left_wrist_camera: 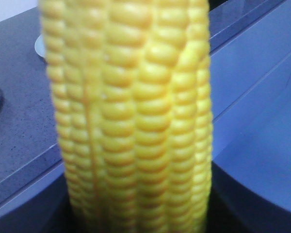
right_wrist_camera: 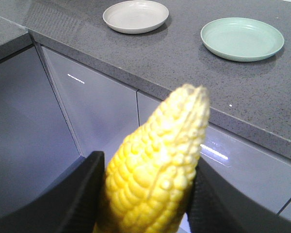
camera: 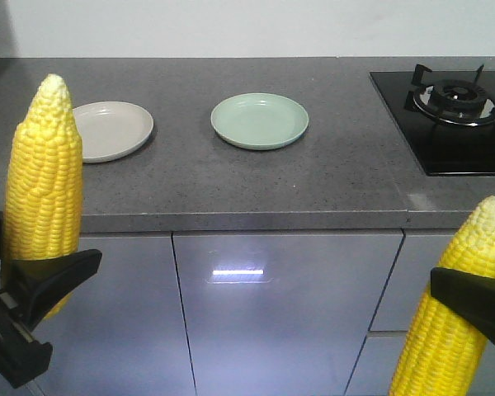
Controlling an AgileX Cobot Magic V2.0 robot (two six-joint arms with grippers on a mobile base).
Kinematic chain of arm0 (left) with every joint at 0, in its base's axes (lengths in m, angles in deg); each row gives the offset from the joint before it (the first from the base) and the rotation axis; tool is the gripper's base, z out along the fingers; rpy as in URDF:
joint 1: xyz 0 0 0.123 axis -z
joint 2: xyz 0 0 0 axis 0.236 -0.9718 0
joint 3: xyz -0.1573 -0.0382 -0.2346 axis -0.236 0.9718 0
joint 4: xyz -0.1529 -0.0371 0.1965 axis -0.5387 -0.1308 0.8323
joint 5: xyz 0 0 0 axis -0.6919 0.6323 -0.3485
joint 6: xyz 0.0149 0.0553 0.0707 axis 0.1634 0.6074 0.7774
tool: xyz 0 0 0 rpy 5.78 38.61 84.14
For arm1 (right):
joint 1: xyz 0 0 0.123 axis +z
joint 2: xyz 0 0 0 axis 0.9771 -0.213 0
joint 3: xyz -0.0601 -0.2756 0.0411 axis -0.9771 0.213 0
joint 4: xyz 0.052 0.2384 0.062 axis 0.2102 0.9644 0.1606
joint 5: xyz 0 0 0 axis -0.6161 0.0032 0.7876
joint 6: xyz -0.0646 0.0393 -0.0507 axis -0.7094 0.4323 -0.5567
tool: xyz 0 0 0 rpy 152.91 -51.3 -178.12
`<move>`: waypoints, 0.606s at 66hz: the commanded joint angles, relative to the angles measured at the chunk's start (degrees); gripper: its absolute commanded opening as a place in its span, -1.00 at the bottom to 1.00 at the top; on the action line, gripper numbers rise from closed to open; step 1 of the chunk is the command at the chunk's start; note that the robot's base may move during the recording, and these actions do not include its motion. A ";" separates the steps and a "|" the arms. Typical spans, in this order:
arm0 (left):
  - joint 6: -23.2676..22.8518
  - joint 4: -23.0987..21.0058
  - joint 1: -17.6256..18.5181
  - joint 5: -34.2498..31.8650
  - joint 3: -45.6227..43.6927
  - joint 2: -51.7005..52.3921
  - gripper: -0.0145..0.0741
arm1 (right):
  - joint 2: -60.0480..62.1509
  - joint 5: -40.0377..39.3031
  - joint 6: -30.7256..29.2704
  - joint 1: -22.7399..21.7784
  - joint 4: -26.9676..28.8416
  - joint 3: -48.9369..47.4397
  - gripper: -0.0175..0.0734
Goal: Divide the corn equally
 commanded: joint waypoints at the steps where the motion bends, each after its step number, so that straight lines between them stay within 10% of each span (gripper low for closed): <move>1: -0.37 -0.37 0.07 -4.45 -1.55 0.35 0.16 | -0.09 -3.31 -0.39 -0.15 1.79 -1.52 -0.10; 40: -0.37 -0.37 0.07 -4.45 -1.55 0.35 0.16 | -0.09 -3.31 -0.39 -0.15 1.79 -1.52 -0.10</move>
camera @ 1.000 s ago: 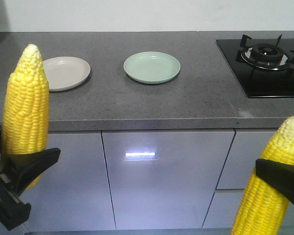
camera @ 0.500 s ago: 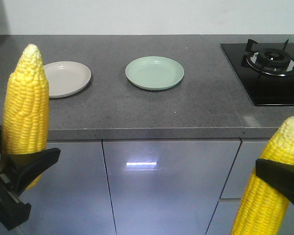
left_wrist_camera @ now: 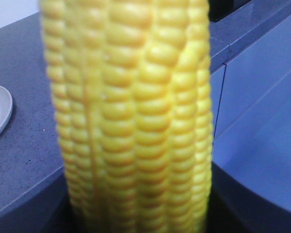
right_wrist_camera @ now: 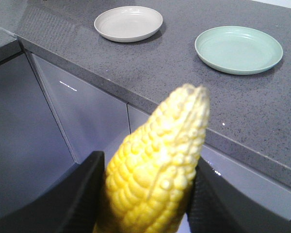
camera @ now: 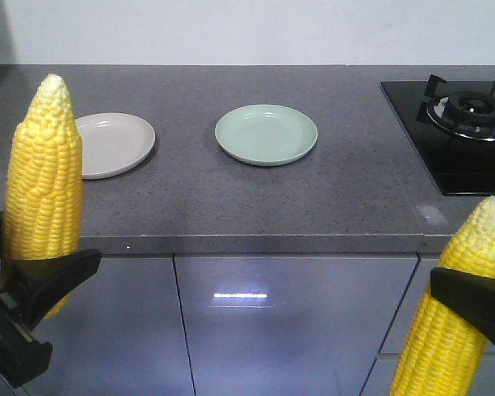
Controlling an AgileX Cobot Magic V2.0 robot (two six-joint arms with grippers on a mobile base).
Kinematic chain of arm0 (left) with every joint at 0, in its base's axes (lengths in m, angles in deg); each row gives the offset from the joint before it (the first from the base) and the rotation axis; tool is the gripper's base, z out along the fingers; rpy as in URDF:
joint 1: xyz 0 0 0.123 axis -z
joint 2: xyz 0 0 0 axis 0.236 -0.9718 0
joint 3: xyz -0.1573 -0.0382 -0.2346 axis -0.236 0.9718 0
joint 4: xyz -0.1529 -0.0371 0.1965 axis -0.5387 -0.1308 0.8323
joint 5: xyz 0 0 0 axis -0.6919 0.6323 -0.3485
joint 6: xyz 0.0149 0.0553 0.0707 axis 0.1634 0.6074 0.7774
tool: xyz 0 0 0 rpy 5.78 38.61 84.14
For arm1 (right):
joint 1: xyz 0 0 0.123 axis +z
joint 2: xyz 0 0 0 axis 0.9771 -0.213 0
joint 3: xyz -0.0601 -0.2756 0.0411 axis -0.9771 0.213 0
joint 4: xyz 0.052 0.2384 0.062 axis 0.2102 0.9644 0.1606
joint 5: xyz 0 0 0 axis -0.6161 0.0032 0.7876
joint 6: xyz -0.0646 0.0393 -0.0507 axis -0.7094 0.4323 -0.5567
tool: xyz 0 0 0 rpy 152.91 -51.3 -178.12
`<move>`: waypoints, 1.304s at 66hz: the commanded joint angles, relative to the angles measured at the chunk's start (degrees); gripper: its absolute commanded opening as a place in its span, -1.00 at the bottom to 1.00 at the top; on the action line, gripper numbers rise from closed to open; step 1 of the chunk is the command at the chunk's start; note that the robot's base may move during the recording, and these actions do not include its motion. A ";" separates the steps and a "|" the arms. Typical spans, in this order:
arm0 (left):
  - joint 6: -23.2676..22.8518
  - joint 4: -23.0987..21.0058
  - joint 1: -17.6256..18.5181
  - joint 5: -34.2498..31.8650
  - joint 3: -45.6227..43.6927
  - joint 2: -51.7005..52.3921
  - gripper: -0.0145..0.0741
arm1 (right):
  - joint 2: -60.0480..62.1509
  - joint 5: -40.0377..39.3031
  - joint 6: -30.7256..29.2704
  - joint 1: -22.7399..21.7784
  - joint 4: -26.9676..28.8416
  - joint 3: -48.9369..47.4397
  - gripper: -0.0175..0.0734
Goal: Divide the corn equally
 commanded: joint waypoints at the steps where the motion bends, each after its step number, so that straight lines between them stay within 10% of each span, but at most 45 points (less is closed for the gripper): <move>1: -0.37 -0.37 0.07 -4.45 -1.55 0.35 0.16 | -0.09 -3.31 -0.39 -0.15 1.79 -1.52 -0.10; 86: -0.37 -0.37 0.07 -4.45 -1.55 0.35 0.16 | -0.09 -3.31 -0.39 -0.15 1.79 -1.52 -0.10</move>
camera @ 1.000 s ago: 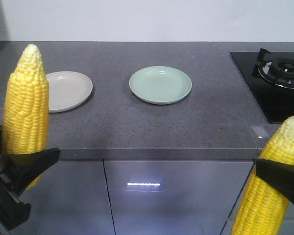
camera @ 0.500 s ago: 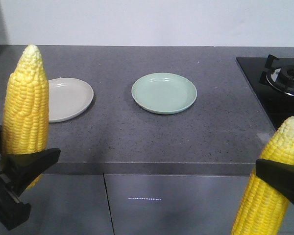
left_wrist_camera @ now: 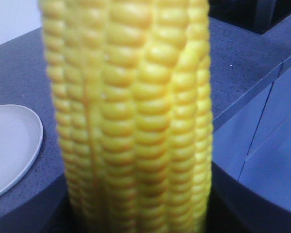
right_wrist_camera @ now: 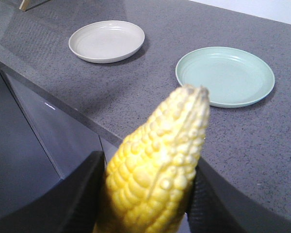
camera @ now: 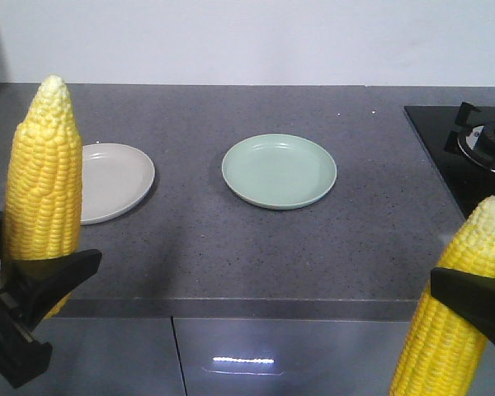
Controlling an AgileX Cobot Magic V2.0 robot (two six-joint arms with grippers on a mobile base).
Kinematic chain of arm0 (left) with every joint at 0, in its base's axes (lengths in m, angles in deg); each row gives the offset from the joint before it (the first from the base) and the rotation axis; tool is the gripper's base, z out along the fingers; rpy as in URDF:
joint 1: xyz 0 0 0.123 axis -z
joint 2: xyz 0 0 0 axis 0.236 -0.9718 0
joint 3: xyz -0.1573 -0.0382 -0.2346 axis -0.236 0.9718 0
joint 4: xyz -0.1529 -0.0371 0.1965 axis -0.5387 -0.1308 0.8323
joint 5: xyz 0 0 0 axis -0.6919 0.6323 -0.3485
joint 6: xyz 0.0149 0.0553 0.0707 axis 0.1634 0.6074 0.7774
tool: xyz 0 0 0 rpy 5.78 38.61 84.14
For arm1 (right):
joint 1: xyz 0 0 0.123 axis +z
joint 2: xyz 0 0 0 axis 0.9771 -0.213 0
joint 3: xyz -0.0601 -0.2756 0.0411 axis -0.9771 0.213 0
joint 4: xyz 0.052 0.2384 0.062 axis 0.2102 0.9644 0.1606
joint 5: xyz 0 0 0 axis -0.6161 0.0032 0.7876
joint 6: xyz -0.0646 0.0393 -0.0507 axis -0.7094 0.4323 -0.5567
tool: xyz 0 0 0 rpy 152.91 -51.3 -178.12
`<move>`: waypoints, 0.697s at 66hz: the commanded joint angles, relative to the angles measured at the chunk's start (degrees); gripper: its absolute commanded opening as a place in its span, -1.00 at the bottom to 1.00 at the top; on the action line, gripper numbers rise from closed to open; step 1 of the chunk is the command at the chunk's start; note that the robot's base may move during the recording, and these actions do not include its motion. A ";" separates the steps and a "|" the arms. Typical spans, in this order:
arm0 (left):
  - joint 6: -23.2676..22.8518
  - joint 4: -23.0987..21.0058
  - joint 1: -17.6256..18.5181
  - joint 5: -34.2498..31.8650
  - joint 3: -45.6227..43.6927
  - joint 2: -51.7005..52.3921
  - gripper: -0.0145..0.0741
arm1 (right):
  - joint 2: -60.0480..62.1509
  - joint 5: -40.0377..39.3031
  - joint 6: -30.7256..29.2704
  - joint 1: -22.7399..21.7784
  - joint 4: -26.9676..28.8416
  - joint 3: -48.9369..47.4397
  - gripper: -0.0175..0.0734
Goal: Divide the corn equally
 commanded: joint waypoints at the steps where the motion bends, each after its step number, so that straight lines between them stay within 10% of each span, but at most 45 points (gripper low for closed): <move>1: -0.37 -0.37 0.07 -4.45 -1.55 0.35 0.16 | -0.09 -3.31 -0.39 -0.15 1.79 -1.52 -0.10; 46: -0.37 -0.37 0.07 -4.45 -1.55 0.35 0.16 | -0.09 -3.31 -0.39 -0.15 1.79 -1.52 -0.10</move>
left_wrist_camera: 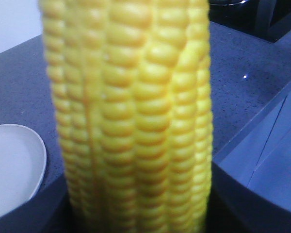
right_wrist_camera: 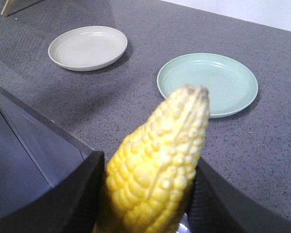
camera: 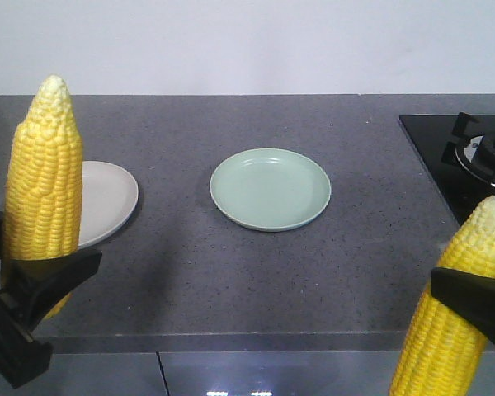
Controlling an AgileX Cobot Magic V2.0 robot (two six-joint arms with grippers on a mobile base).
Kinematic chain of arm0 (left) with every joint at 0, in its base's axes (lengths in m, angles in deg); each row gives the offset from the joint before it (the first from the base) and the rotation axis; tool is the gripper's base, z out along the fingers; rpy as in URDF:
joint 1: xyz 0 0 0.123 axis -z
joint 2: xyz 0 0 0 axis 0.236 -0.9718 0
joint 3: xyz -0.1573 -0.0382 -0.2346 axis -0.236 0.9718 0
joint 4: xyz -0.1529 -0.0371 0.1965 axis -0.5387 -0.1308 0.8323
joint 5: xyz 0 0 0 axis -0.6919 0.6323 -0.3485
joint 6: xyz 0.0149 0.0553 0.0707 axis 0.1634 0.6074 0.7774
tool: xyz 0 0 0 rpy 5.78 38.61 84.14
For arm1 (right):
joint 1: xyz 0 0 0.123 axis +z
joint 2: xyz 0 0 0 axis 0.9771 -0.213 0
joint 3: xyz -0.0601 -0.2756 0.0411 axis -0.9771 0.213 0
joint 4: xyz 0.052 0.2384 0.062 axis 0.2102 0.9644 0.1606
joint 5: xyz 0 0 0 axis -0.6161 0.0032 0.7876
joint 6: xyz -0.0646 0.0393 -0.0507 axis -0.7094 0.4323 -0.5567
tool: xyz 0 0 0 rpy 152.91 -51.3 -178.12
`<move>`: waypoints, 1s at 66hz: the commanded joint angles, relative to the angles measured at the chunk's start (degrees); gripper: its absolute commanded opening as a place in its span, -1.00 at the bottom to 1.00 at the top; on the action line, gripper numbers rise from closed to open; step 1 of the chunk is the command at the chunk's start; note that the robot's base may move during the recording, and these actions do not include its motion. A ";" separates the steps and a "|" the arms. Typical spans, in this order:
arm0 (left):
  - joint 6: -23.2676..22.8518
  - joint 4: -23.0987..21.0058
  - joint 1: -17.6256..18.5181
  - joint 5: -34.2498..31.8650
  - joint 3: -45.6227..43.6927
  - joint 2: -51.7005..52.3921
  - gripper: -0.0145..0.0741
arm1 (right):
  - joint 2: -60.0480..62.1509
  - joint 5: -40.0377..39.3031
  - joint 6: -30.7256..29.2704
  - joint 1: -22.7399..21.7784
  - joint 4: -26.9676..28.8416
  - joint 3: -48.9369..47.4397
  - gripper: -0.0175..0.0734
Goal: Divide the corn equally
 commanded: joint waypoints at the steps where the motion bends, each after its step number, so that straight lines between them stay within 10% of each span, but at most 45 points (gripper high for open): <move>1: -0.37 -0.37 0.07 -4.45 -1.55 0.35 0.16 | -0.09 -3.31 -0.39 -0.15 1.79 -1.52 -0.10; 66: -0.37 -0.37 0.07 -4.45 -1.55 0.35 0.16 | -0.09 -3.31 -0.39 -0.15 1.79 -1.52 -0.10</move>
